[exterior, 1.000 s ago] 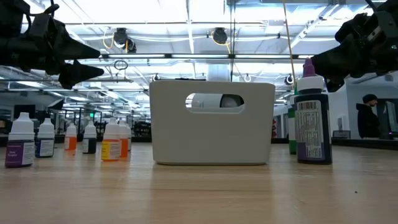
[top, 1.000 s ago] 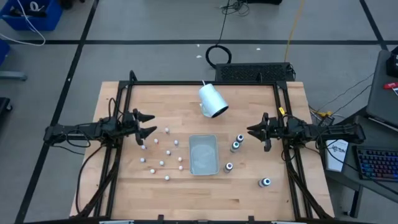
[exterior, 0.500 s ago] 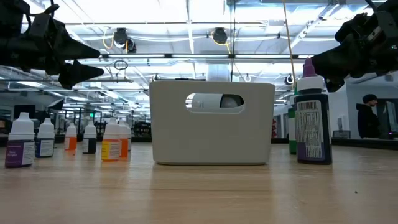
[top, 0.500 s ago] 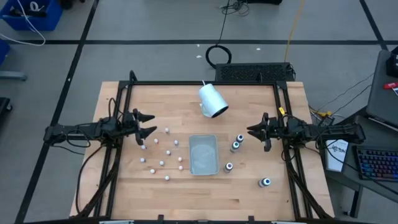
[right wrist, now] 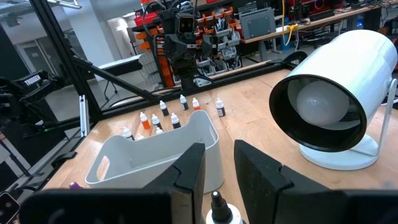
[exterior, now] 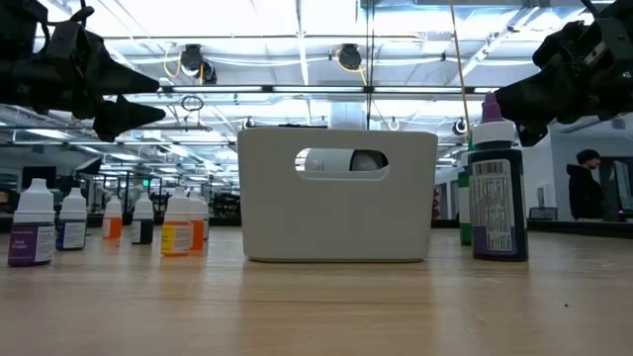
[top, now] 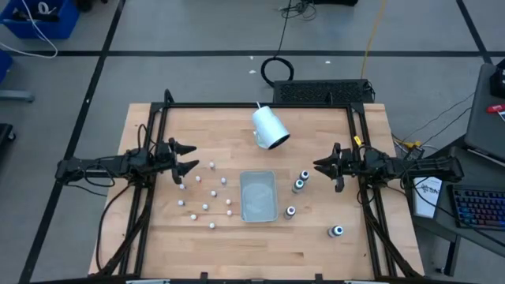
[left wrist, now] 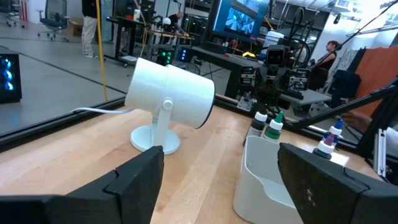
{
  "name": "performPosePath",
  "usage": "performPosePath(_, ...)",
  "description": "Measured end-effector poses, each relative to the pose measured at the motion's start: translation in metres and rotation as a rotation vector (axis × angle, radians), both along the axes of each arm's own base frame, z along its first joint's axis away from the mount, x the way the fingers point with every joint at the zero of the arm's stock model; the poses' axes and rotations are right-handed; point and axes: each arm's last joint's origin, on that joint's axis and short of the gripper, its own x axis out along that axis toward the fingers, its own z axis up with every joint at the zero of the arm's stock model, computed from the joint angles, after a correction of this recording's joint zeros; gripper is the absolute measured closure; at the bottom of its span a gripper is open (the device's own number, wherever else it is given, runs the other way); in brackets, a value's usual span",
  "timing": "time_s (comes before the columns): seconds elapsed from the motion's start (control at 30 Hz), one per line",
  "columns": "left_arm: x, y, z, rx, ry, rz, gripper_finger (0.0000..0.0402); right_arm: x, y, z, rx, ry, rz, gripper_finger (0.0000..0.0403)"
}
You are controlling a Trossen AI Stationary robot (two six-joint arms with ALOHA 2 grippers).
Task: Pick & Place food coloring
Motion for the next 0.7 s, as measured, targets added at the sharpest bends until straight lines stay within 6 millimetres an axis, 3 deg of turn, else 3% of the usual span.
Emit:
performPosePath(0.4,0.0,0.0,0.0,0.002,0.001,0.0,0.0091,0.0,0.0,0.0001,0.0,0.0,0.0,0.0325)
performPosePath(0.7,-0.0005,0.0015,0.0002,0.156,0.045,0.053,0.0091,0.0,0.0,0.0,0.0,0.0,0.0,0.0325)
